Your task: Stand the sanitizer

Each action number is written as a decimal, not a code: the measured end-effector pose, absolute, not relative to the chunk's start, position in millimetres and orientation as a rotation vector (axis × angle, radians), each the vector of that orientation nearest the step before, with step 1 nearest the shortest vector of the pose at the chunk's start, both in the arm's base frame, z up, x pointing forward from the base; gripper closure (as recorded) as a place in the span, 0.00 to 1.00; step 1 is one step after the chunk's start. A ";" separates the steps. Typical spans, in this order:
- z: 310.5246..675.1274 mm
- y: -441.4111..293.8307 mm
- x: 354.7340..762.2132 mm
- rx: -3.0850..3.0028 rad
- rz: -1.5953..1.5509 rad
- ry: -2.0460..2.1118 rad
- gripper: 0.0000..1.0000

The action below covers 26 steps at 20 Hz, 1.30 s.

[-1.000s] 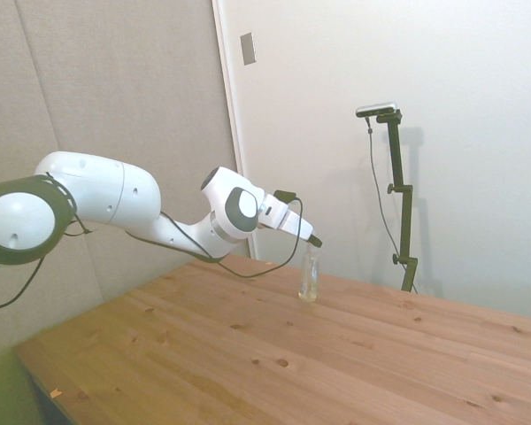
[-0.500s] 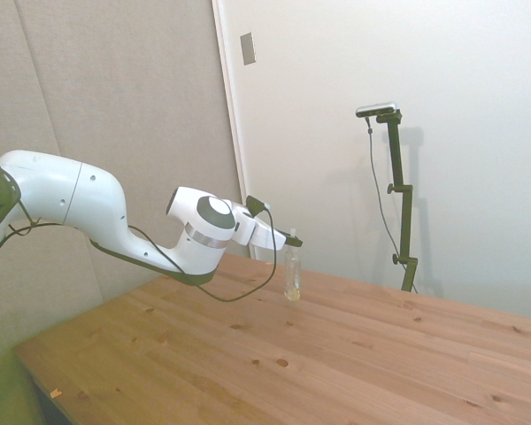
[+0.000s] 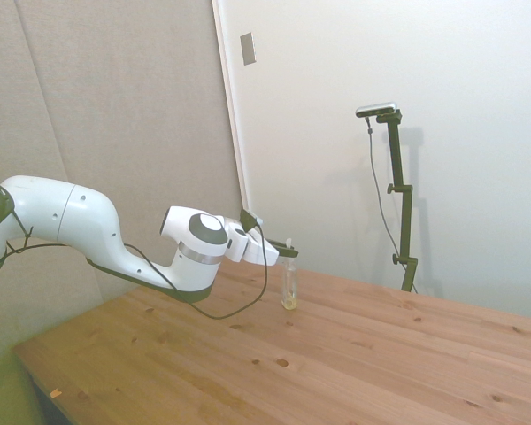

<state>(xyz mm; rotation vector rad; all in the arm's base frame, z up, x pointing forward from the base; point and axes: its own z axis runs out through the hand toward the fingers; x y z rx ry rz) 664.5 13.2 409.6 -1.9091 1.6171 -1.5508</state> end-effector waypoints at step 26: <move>399.0 13.1 651.2 -1.967 -1.541 1.612 0.00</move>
